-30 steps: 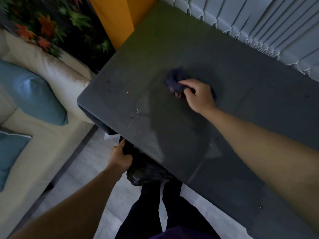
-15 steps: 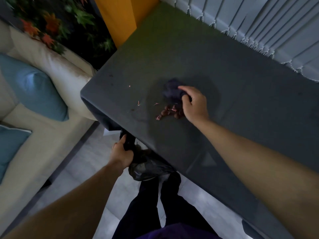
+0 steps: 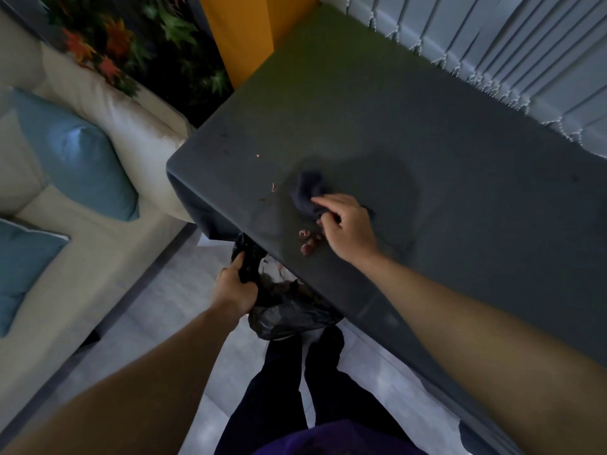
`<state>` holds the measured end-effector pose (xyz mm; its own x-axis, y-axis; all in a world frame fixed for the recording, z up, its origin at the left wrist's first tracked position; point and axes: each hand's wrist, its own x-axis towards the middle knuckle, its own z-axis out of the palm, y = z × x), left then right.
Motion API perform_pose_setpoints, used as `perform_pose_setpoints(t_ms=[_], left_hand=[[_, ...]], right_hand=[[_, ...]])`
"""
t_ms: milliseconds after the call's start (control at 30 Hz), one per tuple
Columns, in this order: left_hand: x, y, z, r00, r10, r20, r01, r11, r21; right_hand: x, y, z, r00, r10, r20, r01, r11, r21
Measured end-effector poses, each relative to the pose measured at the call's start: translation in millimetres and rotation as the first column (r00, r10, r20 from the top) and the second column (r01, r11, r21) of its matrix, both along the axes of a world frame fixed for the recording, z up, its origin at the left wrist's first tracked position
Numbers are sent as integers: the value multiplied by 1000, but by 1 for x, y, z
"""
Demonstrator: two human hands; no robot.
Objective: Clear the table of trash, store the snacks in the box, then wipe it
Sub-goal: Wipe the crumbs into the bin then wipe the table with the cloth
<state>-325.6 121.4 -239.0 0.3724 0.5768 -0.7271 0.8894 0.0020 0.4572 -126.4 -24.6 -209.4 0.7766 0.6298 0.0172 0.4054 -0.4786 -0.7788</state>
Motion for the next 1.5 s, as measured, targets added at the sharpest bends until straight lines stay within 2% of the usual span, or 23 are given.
perform_pose_setpoints(t_ms=[67,100,167,233,367,467,567,633,700,767,800,900,1000,1100,1167,1233,1300,1400,1500], left_hand=[[-1,-2,1,1000,2,12,-2,1000,2],[-1,-2,2,1000,2,13,-2,1000,8],[-3,-3,4,1000,8,13,-8,1000,18],[-3,-3,7,1000,19,15,-19,1000,13],[-4,-3,14,999,21,27,-22,999,30],[-5,-4,17,999,3,34,-5,998,57],[-7,-2,19,999,-10,42,8,998,60],[-9,-1,19,999,1,41,-3,999,51],[-11,0,17,1000,10,28,-11,999,47],[-13,1,16,999,21,29,-23,999,45],[-13,2,14,999,32,34,-33,999,41],[-12,8,11,997,62,38,-63,998,29],[-14,16,12,997,64,35,-65,998,26],[-16,27,12,996,86,38,-88,995,37],[-16,35,10,996,89,32,-90,995,44],[-17,43,9,995,93,34,-94,994,46],[-17,50,9,994,103,39,-105,993,50],[-18,61,9,995,94,34,-96,994,50],[-20,70,6,996,83,42,-86,995,51]], right_hand=[[-14,-5,6,993,114,-41,-114,993,17],[-18,-7,6,993,118,-24,-117,993,29],[-20,-13,0,998,25,51,-27,999,39],[-21,-17,-5,995,-28,99,30,999,-17],[-52,-19,-9,981,140,136,-130,988,-78],[-82,-25,-10,955,269,128,-265,963,-44],[-89,-31,-6,948,293,122,-299,954,34],[-77,-30,0,974,176,143,-190,977,92],[-49,-24,4,985,-68,159,48,991,127],[-12,-16,3,946,-287,153,278,957,76],[3,-13,1,933,-329,147,328,944,30],[6,-5,-6,959,-242,146,256,963,-83],[-20,-3,-2,984,-163,74,165,986,-16],[-10,8,-2,958,-278,66,276,960,37],[11,26,-6,926,-365,92,368,930,-9],[26,49,-5,922,-373,106,381,922,-64],[24,70,0,953,-272,131,284,956,-80],[-9,86,4,990,-1,140,10,998,-67],[-52,78,6,944,327,40,-325,944,-54]])
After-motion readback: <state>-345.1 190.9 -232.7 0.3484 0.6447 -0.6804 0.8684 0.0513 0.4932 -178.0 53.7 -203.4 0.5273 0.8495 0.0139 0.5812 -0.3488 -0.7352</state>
